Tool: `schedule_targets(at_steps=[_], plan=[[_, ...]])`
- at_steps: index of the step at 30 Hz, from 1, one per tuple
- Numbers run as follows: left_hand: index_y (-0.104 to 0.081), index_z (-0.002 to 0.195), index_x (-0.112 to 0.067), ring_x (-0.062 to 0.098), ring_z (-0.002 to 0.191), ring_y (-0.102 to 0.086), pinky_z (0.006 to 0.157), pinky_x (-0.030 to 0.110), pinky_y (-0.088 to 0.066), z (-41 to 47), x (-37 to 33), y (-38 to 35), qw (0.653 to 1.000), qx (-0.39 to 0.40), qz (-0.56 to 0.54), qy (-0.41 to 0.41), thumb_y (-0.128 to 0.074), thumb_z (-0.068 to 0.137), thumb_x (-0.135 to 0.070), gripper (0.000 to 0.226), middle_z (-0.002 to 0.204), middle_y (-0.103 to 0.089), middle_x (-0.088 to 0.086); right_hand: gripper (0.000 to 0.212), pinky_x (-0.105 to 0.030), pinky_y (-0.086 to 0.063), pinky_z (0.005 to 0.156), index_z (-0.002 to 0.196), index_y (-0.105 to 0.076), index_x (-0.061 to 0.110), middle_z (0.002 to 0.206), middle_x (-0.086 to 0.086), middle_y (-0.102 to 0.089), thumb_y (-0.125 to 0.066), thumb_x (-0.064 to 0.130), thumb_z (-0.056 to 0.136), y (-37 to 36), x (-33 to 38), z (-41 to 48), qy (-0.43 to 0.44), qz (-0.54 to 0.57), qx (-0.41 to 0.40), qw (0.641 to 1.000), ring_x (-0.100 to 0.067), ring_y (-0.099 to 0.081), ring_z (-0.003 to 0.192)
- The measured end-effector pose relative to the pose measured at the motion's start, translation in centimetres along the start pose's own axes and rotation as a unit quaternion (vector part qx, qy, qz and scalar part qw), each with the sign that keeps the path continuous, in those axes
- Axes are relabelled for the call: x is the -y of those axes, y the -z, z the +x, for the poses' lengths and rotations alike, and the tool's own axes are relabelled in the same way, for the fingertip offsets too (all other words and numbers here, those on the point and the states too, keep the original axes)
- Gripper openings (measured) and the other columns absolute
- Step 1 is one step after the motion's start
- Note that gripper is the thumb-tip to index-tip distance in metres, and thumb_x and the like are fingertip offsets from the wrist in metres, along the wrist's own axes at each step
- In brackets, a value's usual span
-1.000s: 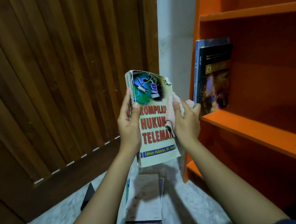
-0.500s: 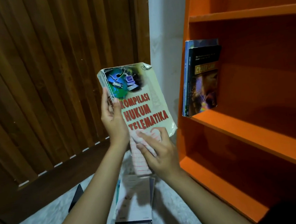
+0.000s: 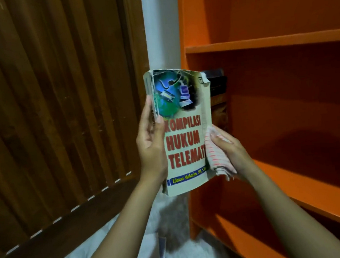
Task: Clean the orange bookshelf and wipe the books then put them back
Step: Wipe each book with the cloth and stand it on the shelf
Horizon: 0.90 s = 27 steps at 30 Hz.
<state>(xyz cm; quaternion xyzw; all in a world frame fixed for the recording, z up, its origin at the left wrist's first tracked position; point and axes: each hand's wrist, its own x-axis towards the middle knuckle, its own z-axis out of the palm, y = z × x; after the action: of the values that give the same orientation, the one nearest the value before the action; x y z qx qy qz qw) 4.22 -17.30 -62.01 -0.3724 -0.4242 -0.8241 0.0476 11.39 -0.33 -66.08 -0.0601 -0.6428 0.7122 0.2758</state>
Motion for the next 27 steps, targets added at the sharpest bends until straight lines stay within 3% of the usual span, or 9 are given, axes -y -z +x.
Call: schedule_targets(at_steps=[4,8,10,12,15,17,20,22,27], plan=[[-0.039,0.129,-0.045,0.004,0.094,-0.065,0.07,0.023,-0.057,1.1,2.8,-3.2,0.995,0.06,0.074,-0.024,-0.039,0.099,-0.015,0.043,0.125,-0.057,-0.025,0.071,-0.034,-0.055,0.083,0.129,-0.054,0.008,0.109,-0.011,-0.068,-0.074,0.035,0.066,3.5,-0.4,1.4,0.05,0.027,-0.072,0.996,-0.019,-0.068,0.09],[-0.023,0.133,-0.059,0.016,0.111,-0.061,0.08,0.032,-0.057,1.7,6.7,-5.3,0.986,0.061,0.155,-0.019,-0.033,0.099,-0.036,0.042,0.143,-0.044,-0.008,0.097,-0.029,-0.057,0.079,0.118,-0.061,0.014,0.102,-0.001,-0.072,-0.083,0.063,0.038,5.9,-1.9,3.3,0.085,0.003,-0.146,0.986,-0.016,-0.068,0.091],[-0.013,0.134,-0.065,0.026,0.132,-0.042,0.1,0.051,-0.044,2.1,8.8,-5.9,0.979,0.045,0.196,-0.022,-0.029,0.095,-0.048,0.046,0.151,-0.031,-0.004,0.078,-0.028,-0.058,0.073,0.109,-0.065,0.017,0.092,0.001,-0.073,-0.083,0.058,0.045,6.8,-2.5,4.4,0.087,-0.001,-0.168,0.982,-0.014,-0.069,0.083],[-0.005,0.135,-0.064,0.016,0.145,-0.015,0.114,0.052,-0.023,2.5,10.8,-6.2,0.97,0.032,0.237,-0.033,-0.029,0.094,-0.048,0.05,0.157,-0.014,-0.005,0.041,-0.024,-0.057,0.068,0.104,-0.066,0.014,0.086,0.003,-0.072,-0.077,0.034,0.069,7.9,-3.1,5.8,0.081,0.005,-0.185,0.979,-0.011,-0.068,0.075],[0.001,0.137,-0.053,-0.017,0.134,0.014,0.113,0.01,0.003,2.5,13.3,-6.4,0.961,0.036,0.273,-0.028,-0.032,0.095,-0.039,0.055,0.157,0.011,-0.006,0.002,-0.028,-0.054,0.073,0.079,-0.069,0.023,0.083,0.0,-0.07,-0.07,0.022,0.08,9.2,-4.5,8.0,0.029,-0.031,-0.216,0.976,-0.01,-0.067,0.068],[0.007,0.14,-0.048,-0.019,0.13,0.024,0.102,-0.001,0.013,2.5,14.6,-6.5,0.948,0.05,0.311,-0.034,-0.033,0.096,-0.039,0.06,0.152,0.021,-0.01,0.025,-0.039,-0.053,0.08,0.081,-0.071,0.022,0.08,0.002,-0.073,-0.078,0.041,0.067,9.5,-5.5,8.8,0.03,-0.033,-0.2,0.979,-0.016,-0.069,0.073],[0.014,0.142,-0.047,0.003,0.138,0.029,0.106,0.016,0.025,2.9,16.3,-6.8,0.927,0.058,0.363,-0.072,-0.031,0.097,-0.041,0.064,0.15,0.03,-0.008,0.087,-0.037,-0.056,0.082,0.11,-0.065,0.007,0.101,-0.006,-0.071,-0.08,0.066,0.047,9.7,-6.2,9.3,0.063,-0.012,-0.201,0.978,-0.021,-0.069,0.09],[0.014,0.142,-0.045,0.011,0.14,0.029,0.107,0.024,0.025,3.2,16.8,-7.2,0.915,0.047,0.394,-0.074,-0.033,0.098,-0.037,0.066,0.149,0.032,-0.005,0.097,-0.032,-0.054,0.088,0.12,-0.059,0.004,0.114,-0.009,-0.066,-0.078,0.066,0.049,10.0,-6.2,9.4,0.084,-0.016,-0.206,0.975,-0.021,-0.065,0.102],[0.009,0.145,-0.036,0.013,0.141,0.025,0.115,0.037,0.011,3.1,17.0,-7.6,0.896,0.028,0.438,-0.069,-0.029,0.095,-0.043,0.064,0.154,0.024,0.008,0.034,-0.032,-0.048,0.098,0.121,-0.057,0.013,0.124,-0.008,-0.06,-0.059,0.023,0.089,10.0,-6.1,9.9,0.089,-0.025,-0.234,0.968,-0.021,-0.058,0.116]])
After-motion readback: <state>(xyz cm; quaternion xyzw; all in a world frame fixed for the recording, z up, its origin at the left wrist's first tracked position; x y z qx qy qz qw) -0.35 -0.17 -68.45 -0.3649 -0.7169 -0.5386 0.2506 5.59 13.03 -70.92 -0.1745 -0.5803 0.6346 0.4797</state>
